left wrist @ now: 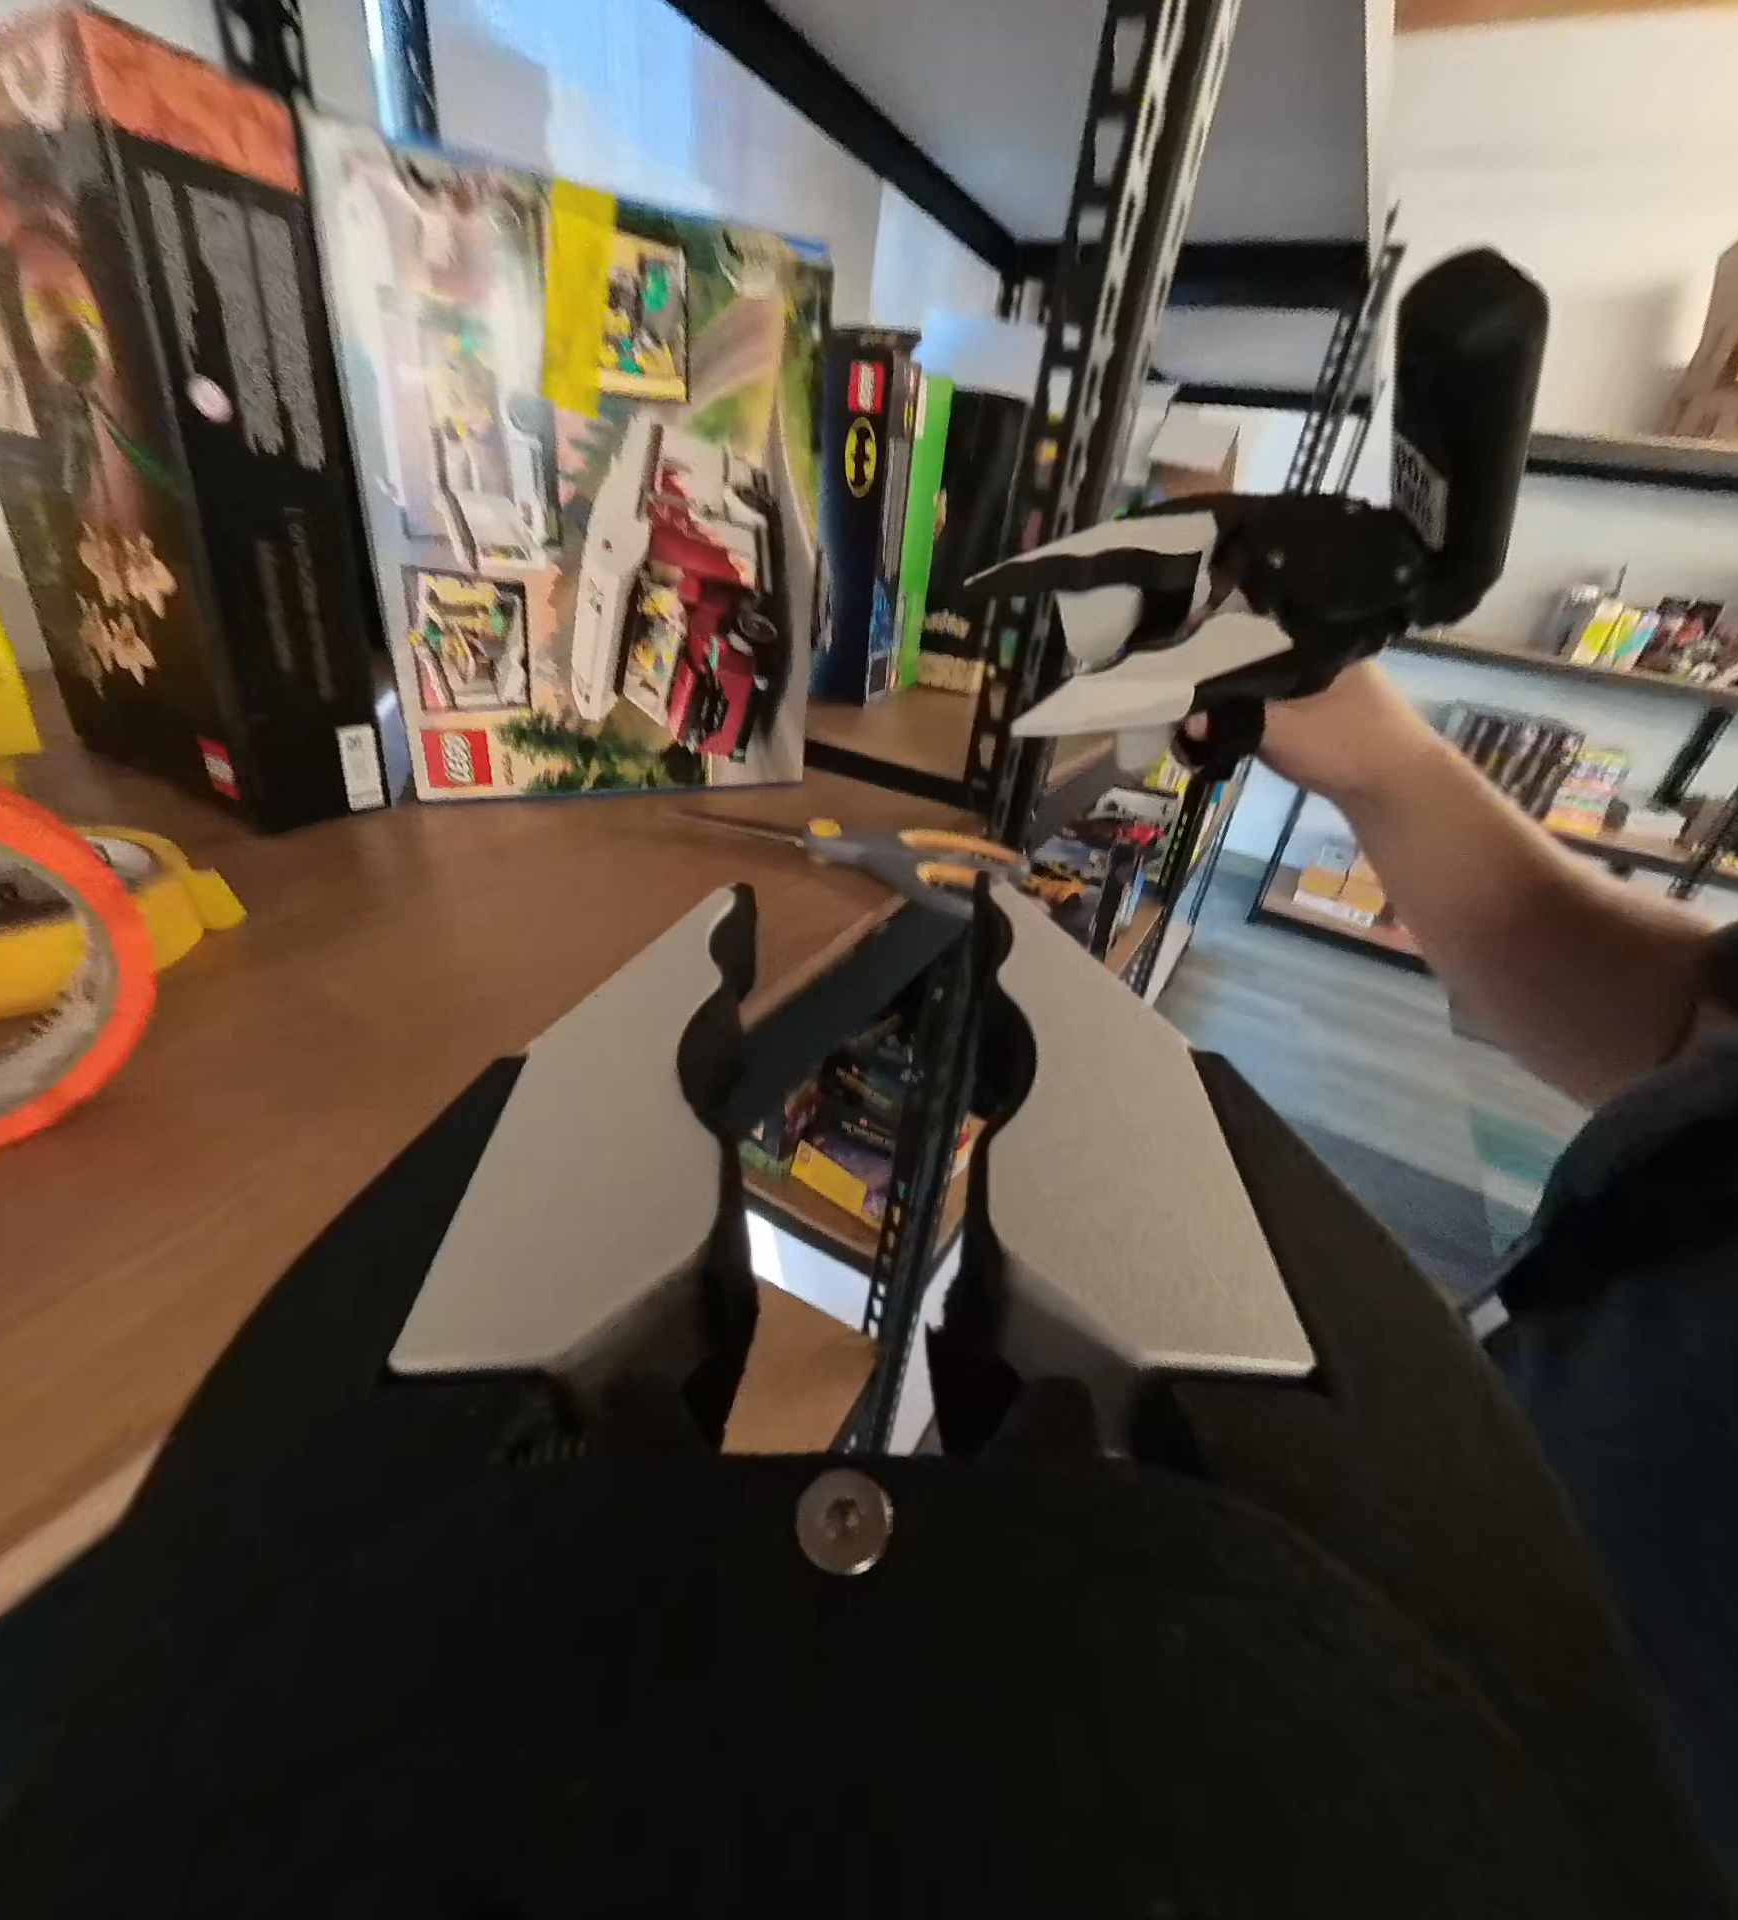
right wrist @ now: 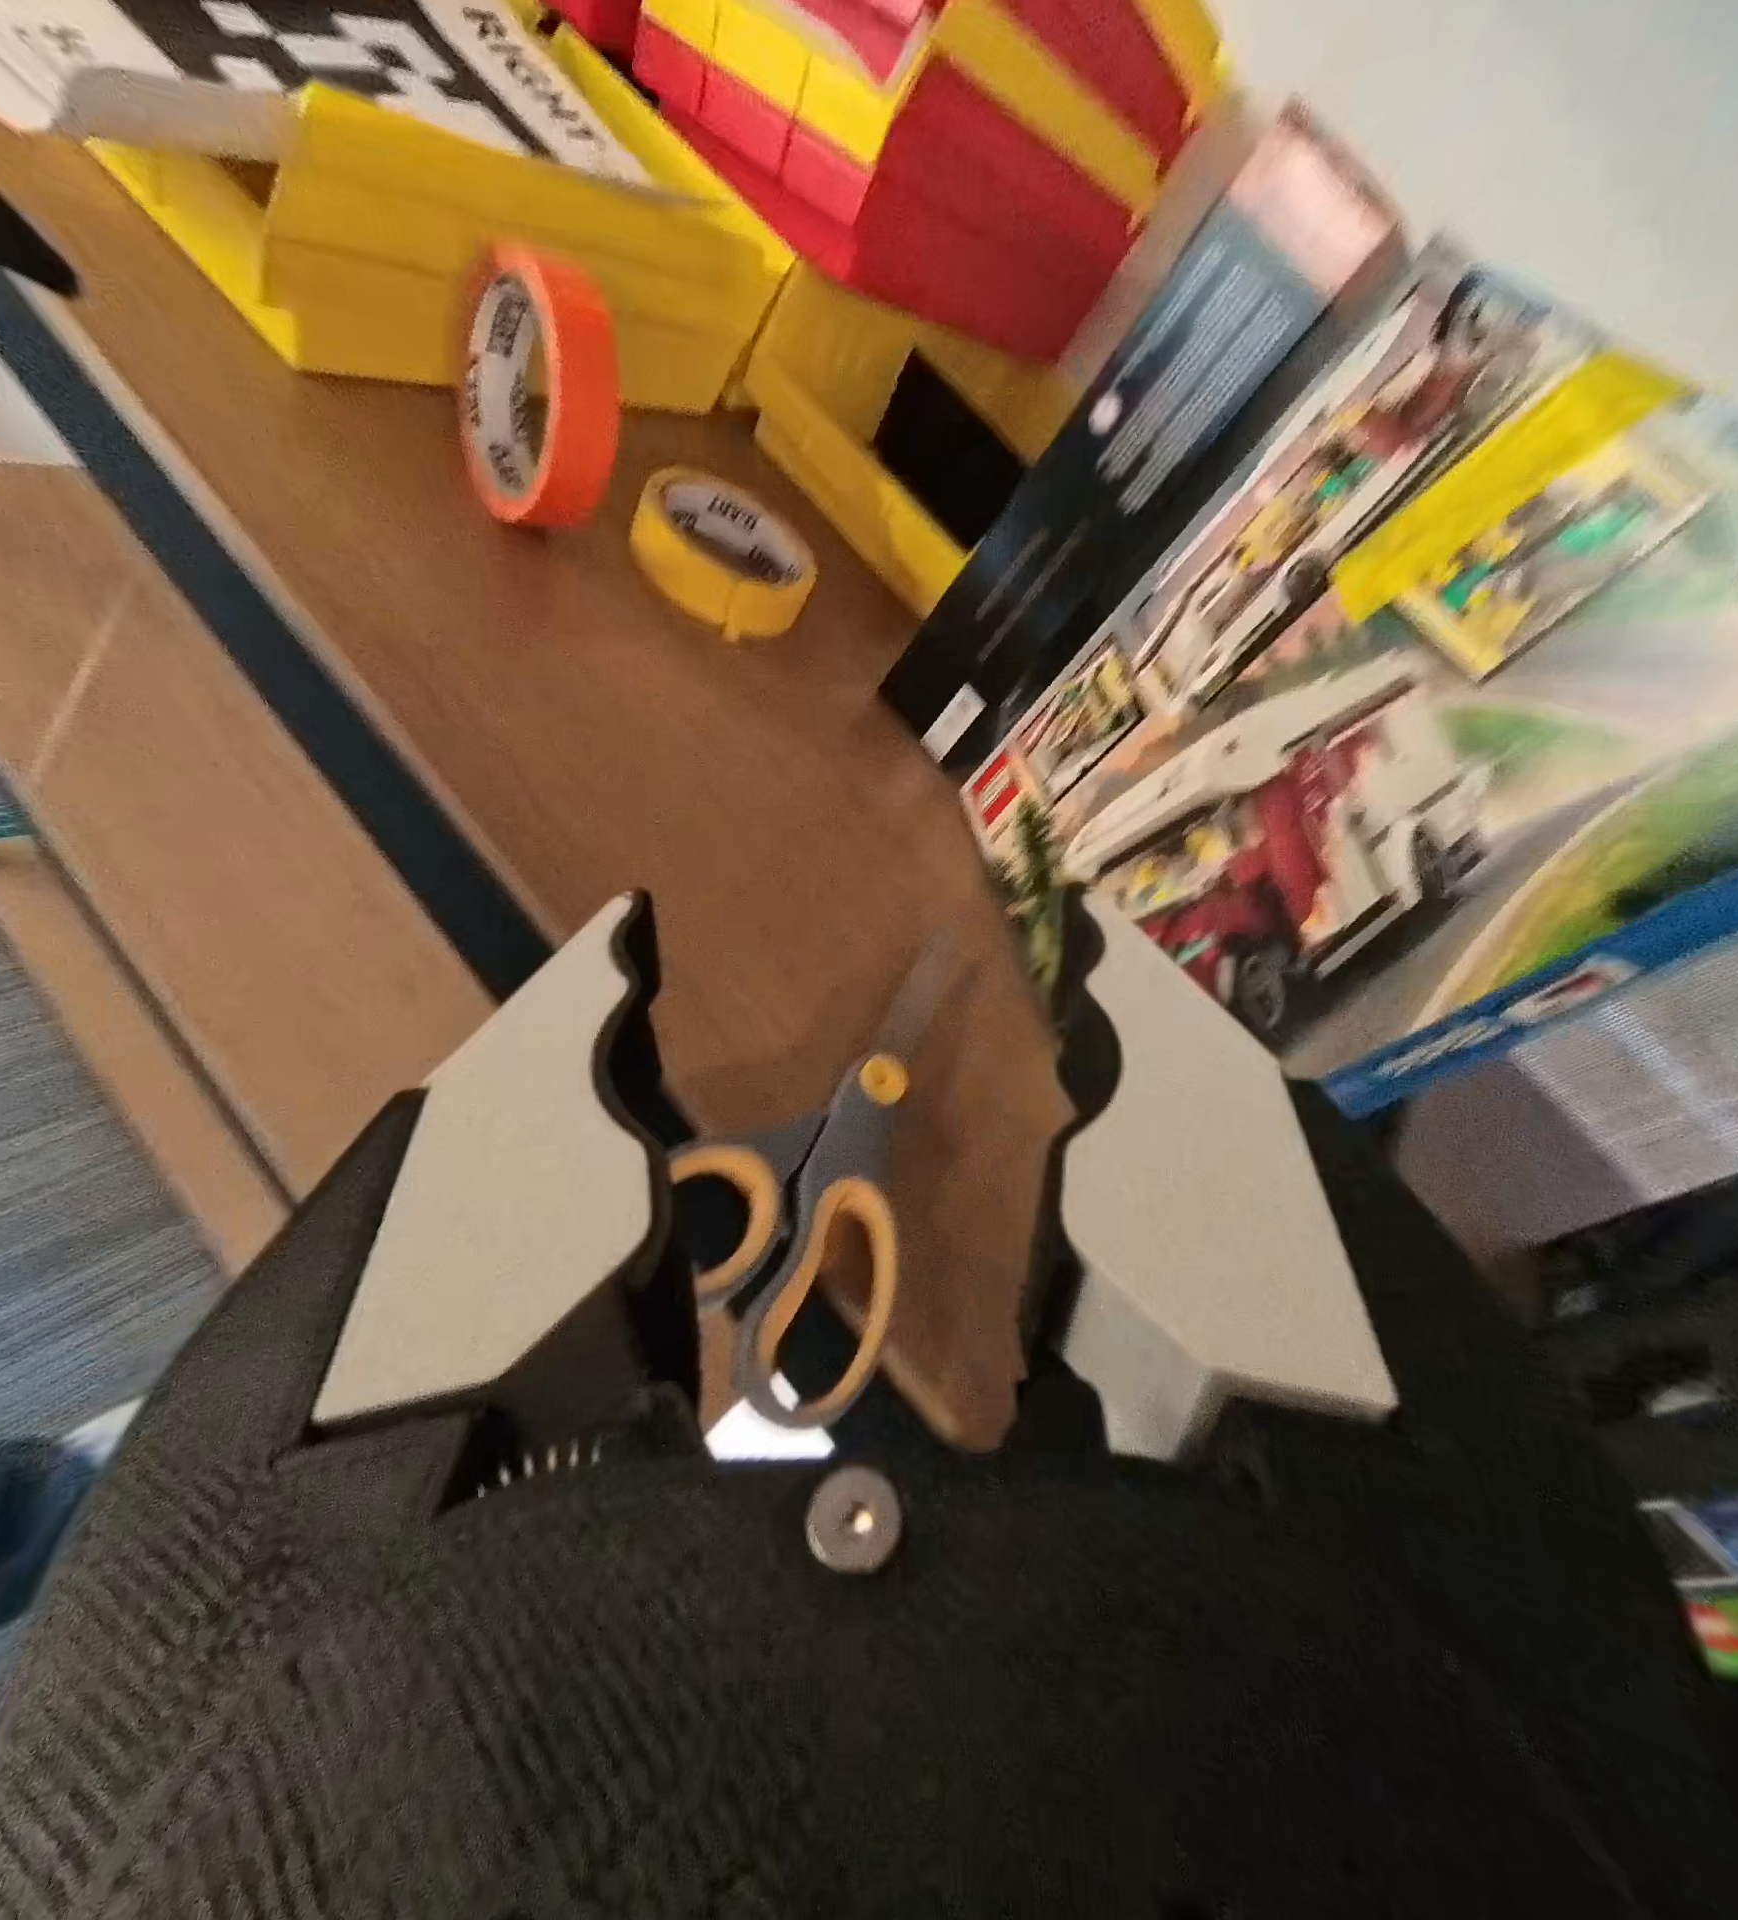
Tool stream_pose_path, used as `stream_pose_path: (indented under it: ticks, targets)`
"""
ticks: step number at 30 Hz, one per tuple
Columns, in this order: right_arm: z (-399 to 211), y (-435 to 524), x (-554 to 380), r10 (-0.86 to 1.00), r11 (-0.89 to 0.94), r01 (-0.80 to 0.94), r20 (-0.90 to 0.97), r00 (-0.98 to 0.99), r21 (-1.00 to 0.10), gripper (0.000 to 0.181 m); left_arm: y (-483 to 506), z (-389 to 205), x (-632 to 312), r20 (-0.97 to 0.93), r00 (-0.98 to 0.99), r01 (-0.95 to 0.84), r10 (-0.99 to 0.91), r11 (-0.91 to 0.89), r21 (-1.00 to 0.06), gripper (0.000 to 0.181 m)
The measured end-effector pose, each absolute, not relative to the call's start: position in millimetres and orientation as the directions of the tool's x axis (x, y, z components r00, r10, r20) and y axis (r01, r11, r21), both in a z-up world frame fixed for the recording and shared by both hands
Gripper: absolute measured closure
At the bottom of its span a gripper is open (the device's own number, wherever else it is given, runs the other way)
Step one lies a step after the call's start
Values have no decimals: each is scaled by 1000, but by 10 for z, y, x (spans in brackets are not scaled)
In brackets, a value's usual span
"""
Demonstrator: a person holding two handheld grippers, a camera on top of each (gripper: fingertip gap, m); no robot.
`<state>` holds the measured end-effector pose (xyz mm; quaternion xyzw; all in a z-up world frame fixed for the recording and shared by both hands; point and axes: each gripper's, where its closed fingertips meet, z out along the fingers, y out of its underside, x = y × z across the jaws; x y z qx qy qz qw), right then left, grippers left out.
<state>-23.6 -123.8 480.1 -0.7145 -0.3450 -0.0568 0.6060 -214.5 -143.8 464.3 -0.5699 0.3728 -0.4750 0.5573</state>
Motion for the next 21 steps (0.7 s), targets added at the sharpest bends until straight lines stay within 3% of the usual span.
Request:
stream_pose_path:
  ticks: [5,9,13,17,21]
  targets:
    - [5327,-771,-396,374,75,604,584,720,-793,78,-1507,4986,-2205,84,226,171,-971,-46,-984,137]
    - [5974,-158,-272,332,0,709,669,665,-705,76,-1495,4729,-2324,27,266,69,-964,-10,-998,135]
    - [6076,473,-30,507,-292,782,604,615,-551,73,-1386,4583,-2543,25,266,42,-964,-15,-999,134]
    - [6053,924,208,625,-485,789,482,614,-377,44,-1255,4668,-2804,17,230,49,-973,-6,-999,133]
    - [5744,987,587,674,-665,735,316,668,-135,29,-1243,4713,-3144,-41,206,69,-978,56,-996,135]
